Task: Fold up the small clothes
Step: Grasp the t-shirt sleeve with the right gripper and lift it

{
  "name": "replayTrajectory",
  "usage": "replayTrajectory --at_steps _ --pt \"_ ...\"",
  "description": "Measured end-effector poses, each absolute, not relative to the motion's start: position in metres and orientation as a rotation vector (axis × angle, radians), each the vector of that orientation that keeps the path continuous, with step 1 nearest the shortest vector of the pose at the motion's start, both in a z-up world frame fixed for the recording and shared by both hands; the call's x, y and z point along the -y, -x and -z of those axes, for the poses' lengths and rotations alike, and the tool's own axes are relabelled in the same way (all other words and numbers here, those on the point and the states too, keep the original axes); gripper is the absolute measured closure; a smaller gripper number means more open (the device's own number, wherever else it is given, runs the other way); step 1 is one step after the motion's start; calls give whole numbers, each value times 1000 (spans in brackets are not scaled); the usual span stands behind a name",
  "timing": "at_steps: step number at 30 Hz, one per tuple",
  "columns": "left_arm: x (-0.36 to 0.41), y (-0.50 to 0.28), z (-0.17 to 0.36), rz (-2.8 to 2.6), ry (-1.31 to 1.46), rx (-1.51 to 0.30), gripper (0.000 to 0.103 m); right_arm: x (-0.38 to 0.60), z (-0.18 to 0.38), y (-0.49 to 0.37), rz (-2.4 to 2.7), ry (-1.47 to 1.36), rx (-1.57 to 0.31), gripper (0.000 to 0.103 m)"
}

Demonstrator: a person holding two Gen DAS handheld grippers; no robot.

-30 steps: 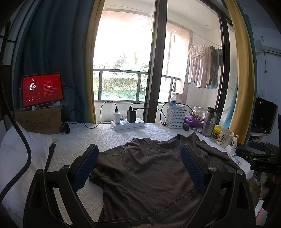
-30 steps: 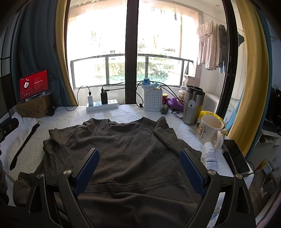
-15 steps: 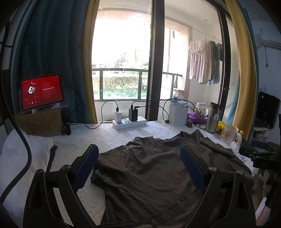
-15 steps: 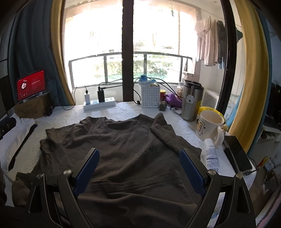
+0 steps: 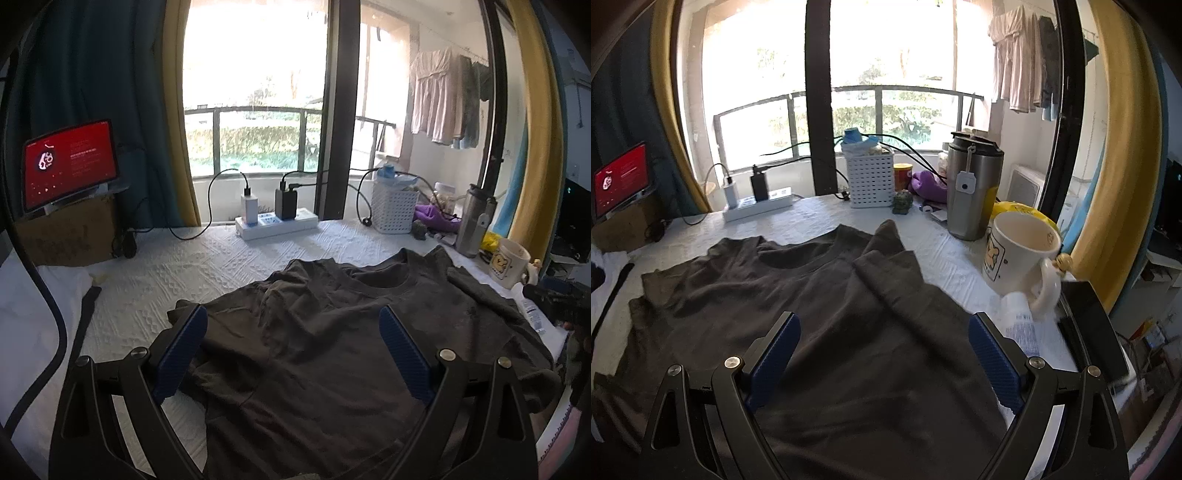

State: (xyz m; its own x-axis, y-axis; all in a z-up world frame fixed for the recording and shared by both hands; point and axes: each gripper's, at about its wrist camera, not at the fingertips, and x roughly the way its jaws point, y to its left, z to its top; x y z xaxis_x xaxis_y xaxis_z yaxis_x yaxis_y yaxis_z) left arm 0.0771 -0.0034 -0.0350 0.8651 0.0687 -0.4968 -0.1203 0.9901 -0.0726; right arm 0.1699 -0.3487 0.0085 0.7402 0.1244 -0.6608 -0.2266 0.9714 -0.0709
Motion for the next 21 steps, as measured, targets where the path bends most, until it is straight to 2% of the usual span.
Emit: replayTrajectory --at_steps 9,11,13,16,21 --pt "-9 -110 42 -159 121 -557 10 356 10 -239 -237 202 -777 11" --pt "-12 -118 44 -172 121 -565 10 356 16 -254 -251 209 -793 27" --pt "-15 -125 45 -182 122 -573 10 354 24 -270 -264 220 -816 32" --pt "-19 -139 49 -197 122 -596 10 350 35 -287 -294 227 -849 39" --pt "-20 -159 55 -199 121 -637 10 339 49 -311 -367 235 -888 40"
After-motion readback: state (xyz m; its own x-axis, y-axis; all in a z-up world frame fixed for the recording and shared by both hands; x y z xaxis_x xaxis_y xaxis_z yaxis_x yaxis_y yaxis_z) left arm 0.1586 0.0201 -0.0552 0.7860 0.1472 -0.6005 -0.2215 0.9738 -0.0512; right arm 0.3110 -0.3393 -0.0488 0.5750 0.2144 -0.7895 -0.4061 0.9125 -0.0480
